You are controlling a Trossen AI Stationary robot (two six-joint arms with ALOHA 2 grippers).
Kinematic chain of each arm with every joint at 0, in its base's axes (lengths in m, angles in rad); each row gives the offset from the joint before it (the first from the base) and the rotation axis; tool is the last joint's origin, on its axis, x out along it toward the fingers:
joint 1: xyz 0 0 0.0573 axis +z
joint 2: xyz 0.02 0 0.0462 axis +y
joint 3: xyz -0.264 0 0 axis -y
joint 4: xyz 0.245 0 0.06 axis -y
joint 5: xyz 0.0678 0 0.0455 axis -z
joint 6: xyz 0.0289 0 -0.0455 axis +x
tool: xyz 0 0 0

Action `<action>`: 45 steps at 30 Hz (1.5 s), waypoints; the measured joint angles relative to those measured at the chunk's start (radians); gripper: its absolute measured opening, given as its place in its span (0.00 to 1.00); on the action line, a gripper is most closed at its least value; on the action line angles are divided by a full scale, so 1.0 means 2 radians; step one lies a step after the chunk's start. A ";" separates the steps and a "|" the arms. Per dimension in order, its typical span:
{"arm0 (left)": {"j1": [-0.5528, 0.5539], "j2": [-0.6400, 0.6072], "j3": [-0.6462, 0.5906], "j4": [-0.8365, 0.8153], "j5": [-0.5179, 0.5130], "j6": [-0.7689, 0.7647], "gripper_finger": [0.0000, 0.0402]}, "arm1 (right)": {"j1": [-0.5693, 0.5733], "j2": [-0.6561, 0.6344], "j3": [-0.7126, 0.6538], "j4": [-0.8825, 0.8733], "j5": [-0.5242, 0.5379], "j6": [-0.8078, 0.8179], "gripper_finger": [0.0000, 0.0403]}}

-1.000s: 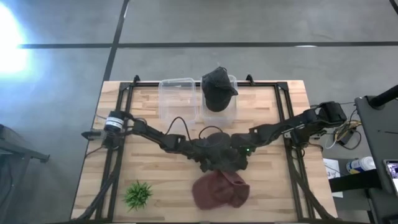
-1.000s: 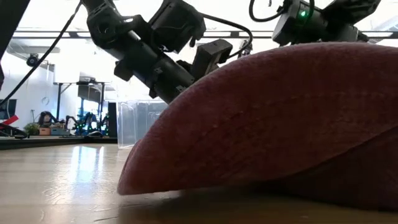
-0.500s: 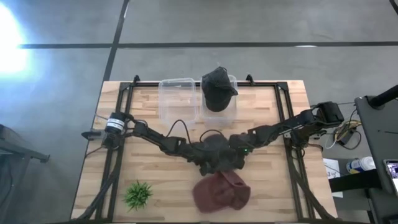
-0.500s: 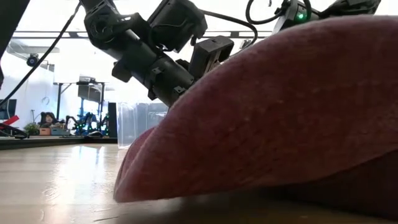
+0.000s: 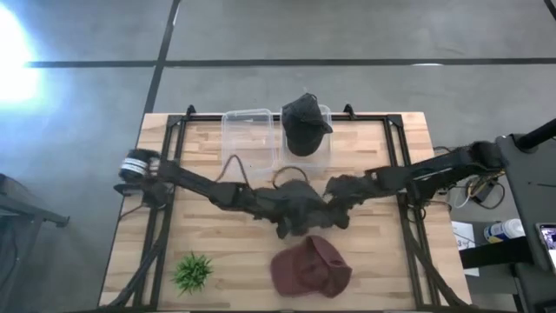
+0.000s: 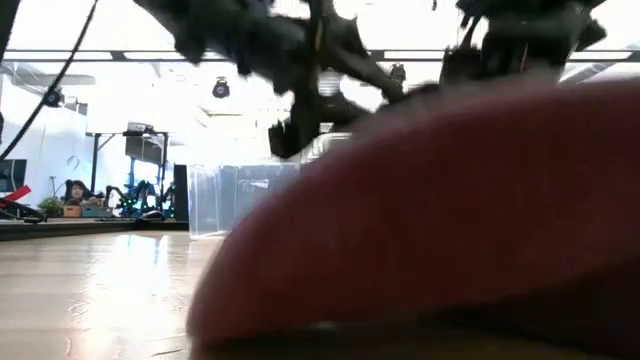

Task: Pick & Place hat
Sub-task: Put the black cap into the right transparent bin

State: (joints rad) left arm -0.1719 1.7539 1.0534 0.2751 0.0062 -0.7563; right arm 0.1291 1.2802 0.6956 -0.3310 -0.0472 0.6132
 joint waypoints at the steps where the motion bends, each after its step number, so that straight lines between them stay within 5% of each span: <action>1: -0.001 -0.019 0.000 -0.011 -0.013 0.000 0.36 | -0.001 -0.021 0.000 -0.001 -0.002 0.000 0.02; 7: -0.017 -0.143 0.002 -0.024 -0.144 0.028 0.36 | -0.004 -0.125 0.030 -0.005 0.018 0.003 0.02; 13: -0.013 -0.217 0.030 -0.020 -0.335 0.169 0.36 | -0.053 -0.124 0.084 -0.007 0.113 -0.031 0.02; 21: 0.011 -0.224 0.079 -0.053 -0.344 0.200 0.36 | -0.178 -0.040 0.188 -0.036 0.216 -0.134 0.02; 28: -0.011 -0.215 0.076 -0.093 -0.357 0.179 0.36 | -0.229 0.079 0.261 -0.193 0.236 -0.172 0.02; 36: -0.030 -0.214 0.074 -0.143 -0.388 0.151 0.36 | -0.228 0.214 0.315 -0.256 0.164 -0.151 0.02; 45: -0.045 -0.215 0.060 -0.236 -0.388 0.083 0.36 | -0.239 0.284 0.365 -0.291 0.062 -0.171 0.07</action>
State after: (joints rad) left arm -0.2610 1.3243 1.1740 -0.1968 -0.7690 -0.5897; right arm -0.3494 1.8485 1.4262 -0.9138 0.0767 0.2720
